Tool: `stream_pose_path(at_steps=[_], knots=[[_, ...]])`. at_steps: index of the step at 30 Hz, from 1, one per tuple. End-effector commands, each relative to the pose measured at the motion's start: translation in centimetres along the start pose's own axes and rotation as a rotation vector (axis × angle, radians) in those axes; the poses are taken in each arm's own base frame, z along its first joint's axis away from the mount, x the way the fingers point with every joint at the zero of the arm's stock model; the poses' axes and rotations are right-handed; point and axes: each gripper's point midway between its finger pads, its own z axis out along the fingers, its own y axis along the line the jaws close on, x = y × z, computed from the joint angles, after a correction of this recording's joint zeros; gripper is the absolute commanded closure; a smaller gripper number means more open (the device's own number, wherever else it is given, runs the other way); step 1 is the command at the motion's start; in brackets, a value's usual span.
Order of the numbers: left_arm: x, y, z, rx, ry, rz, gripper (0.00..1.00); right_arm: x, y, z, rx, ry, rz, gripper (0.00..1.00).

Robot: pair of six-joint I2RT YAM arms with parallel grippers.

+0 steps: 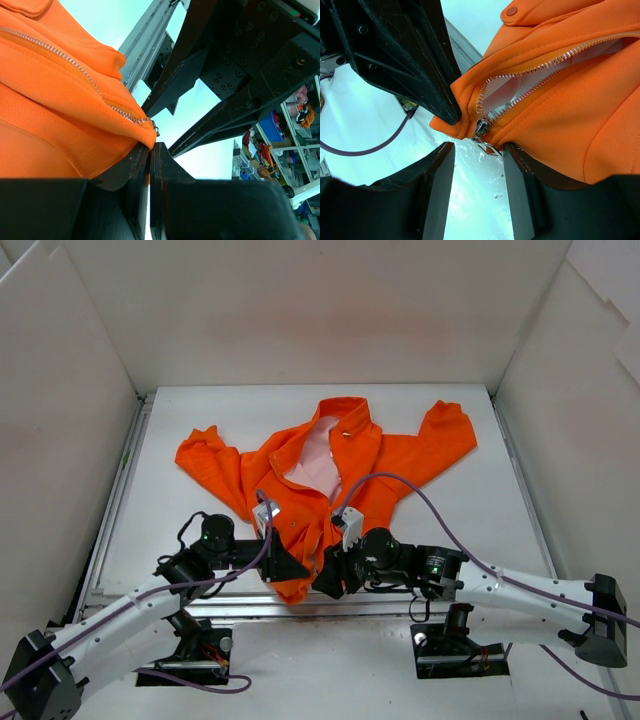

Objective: Zip up the jacket

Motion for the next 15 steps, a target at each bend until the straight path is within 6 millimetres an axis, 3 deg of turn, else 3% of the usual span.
stream_pose_path(at_steps=[1, 15], knots=[[-2.6, -3.1, -0.3, 0.092, -0.072, 0.1, 1.0, -1.6, 1.8, -0.1, -0.074, -0.064, 0.008, 0.57], [-2.6, -3.1, -0.3, 0.086, -0.073, 0.101, 1.0, -1.5, 2.7, -1.4, -0.129, -0.085, 0.031, 0.65]])
